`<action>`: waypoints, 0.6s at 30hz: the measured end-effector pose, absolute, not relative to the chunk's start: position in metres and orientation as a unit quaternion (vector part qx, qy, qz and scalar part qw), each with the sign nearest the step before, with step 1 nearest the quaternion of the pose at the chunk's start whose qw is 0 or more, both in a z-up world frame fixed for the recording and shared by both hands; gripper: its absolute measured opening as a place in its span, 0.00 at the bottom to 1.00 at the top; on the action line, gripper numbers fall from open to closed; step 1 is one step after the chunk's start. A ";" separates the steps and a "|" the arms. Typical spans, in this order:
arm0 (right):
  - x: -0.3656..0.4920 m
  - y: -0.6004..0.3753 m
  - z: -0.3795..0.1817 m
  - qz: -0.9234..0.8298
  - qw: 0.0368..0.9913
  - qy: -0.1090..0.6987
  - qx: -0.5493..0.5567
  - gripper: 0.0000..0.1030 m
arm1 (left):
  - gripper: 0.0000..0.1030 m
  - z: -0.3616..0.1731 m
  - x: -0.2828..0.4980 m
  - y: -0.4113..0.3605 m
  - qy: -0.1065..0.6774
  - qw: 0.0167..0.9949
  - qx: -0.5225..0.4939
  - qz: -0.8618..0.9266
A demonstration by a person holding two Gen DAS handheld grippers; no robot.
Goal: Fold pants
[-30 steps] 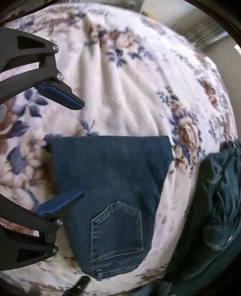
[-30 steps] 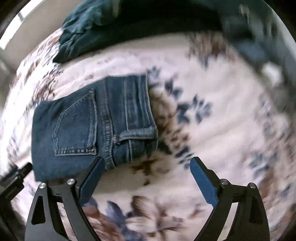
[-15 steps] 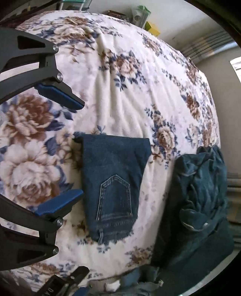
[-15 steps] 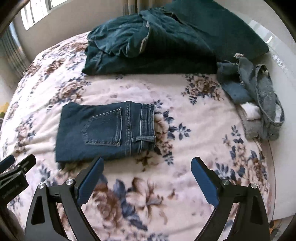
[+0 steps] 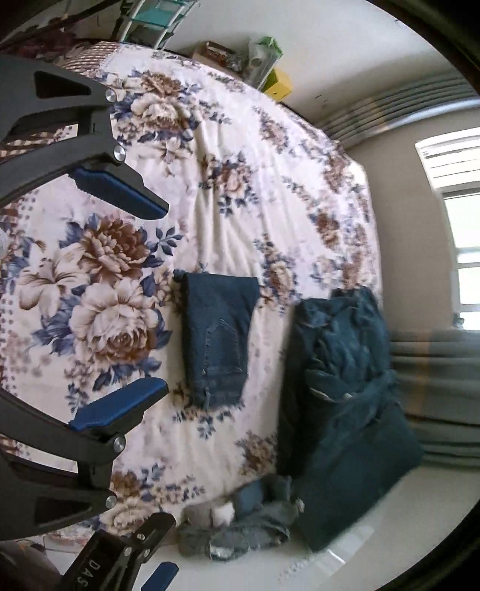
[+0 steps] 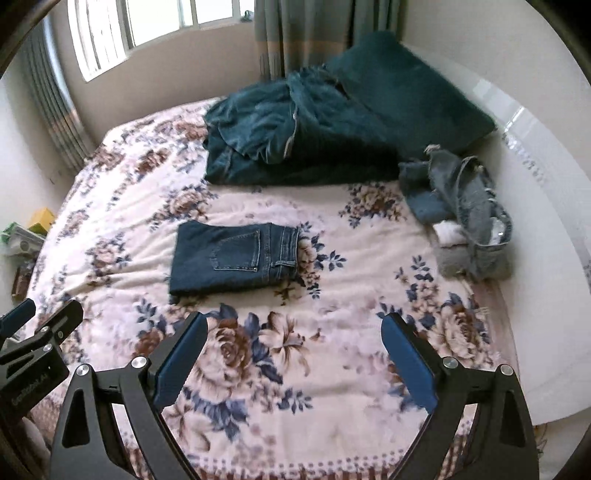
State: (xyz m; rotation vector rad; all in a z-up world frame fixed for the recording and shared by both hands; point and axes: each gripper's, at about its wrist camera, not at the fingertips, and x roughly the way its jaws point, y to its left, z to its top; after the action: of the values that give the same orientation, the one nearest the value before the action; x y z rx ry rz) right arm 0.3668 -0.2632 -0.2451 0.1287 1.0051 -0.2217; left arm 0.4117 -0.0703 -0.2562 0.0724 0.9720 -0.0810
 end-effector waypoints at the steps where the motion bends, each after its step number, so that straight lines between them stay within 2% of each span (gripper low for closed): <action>1: 0.354 -0.263 -0.231 -0.103 0.872 0.474 0.063 0.94 | 0.85 -0.243 0.400 -0.071 0.459 0.887 0.035 -0.037; 8: 0.264 -0.256 -0.135 -0.069 0.895 0.437 0.049 0.94 | 0.85 -0.164 0.318 -0.070 0.422 0.906 0.017 -0.029; 18: 0.162 -0.239 -0.048 -0.040 0.909 0.413 0.034 0.94 | 0.85 -0.087 0.234 -0.063 0.390 0.921 0.010 -0.023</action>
State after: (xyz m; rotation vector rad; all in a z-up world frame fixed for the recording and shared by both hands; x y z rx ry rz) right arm 0.1624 -0.2387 -0.0481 0.0711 0.8521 -0.0822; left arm 0.2342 -0.0631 -0.0873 0.0215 0.8004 -0.0481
